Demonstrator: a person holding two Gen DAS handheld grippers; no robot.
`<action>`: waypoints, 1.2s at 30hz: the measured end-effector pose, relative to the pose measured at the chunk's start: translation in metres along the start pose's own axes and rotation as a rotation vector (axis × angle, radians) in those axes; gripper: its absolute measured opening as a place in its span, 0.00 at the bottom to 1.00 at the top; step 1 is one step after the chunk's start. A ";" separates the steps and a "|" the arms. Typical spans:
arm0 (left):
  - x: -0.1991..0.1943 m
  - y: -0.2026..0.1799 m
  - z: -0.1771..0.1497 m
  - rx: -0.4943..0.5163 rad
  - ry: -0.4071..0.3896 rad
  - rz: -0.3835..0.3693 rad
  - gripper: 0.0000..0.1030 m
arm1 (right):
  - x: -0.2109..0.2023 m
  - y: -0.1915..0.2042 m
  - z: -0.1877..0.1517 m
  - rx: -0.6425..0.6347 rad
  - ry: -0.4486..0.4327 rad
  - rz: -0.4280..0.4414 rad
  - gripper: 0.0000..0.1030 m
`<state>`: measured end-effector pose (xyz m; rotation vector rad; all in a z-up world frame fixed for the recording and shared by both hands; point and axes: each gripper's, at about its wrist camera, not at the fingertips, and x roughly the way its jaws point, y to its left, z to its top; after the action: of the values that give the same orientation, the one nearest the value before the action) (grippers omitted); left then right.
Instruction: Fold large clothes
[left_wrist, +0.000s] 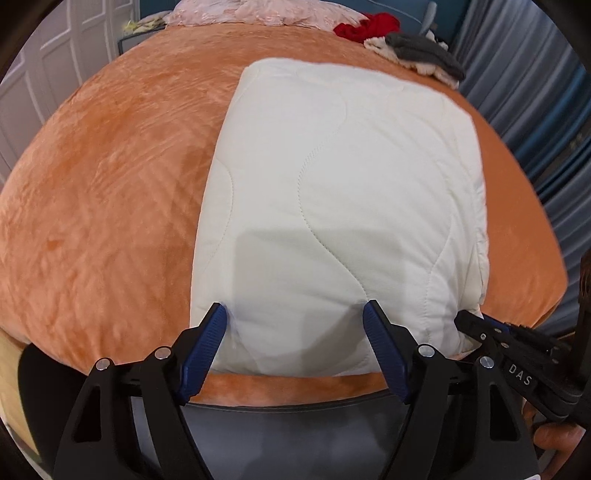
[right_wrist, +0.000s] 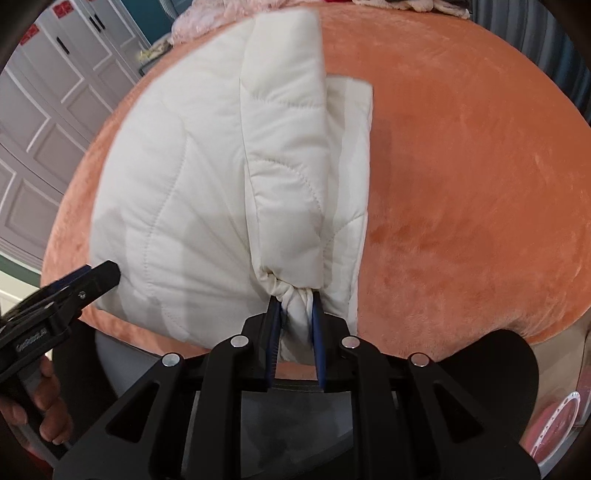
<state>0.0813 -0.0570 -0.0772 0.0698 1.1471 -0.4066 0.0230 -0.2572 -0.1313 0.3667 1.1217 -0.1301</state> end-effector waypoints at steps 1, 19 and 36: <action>0.003 -0.002 -0.001 0.007 0.003 0.012 0.71 | 0.004 0.001 0.001 0.002 0.006 -0.001 0.14; 0.028 -0.015 -0.009 0.042 -0.003 0.103 0.72 | 0.032 0.010 0.020 -0.010 0.037 -0.028 0.14; 0.008 -0.008 -0.006 0.053 -0.012 0.057 0.71 | 0.003 0.004 0.008 0.053 -0.006 0.056 0.26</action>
<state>0.0758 -0.0652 -0.0860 0.1461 1.1204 -0.3870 0.0324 -0.2556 -0.1304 0.4448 1.1025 -0.1116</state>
